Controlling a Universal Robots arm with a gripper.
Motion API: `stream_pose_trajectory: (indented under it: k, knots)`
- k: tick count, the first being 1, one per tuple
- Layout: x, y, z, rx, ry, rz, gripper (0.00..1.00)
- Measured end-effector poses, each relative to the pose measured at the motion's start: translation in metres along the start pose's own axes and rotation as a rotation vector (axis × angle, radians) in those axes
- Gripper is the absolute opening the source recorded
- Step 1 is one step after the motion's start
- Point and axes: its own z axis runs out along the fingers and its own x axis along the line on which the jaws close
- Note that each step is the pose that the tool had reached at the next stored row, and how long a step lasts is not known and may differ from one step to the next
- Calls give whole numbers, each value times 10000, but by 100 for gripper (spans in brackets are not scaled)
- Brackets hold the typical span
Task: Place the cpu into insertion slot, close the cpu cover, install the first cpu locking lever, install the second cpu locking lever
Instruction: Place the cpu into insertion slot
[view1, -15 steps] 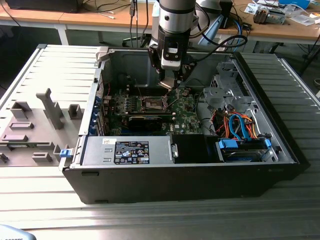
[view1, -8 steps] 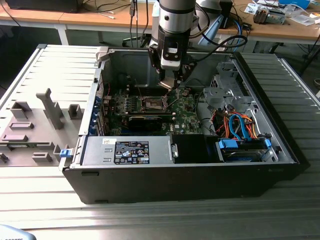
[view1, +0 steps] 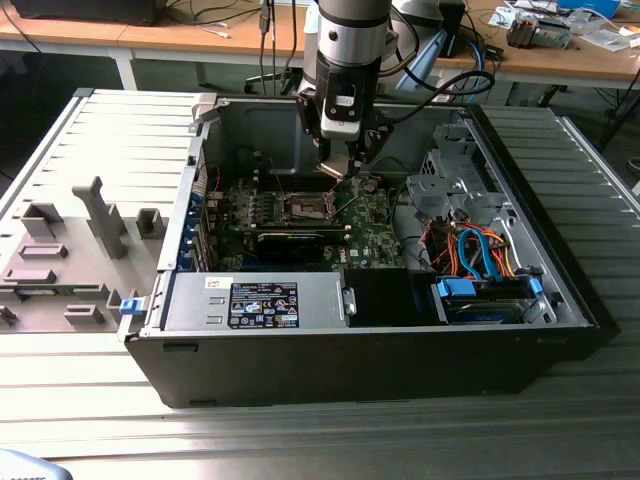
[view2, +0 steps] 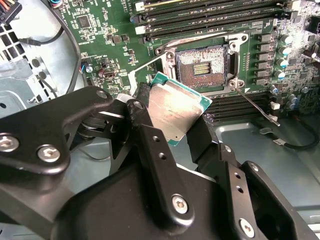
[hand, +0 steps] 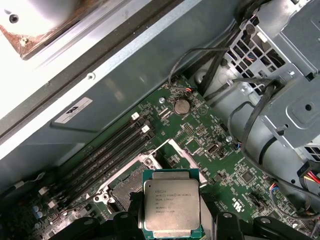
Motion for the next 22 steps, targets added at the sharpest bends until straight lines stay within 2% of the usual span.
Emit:
stream_pose_trajectory:
  k: [22]
  knots:
    - [0, 0, 0, -5, -21, 250, 54]
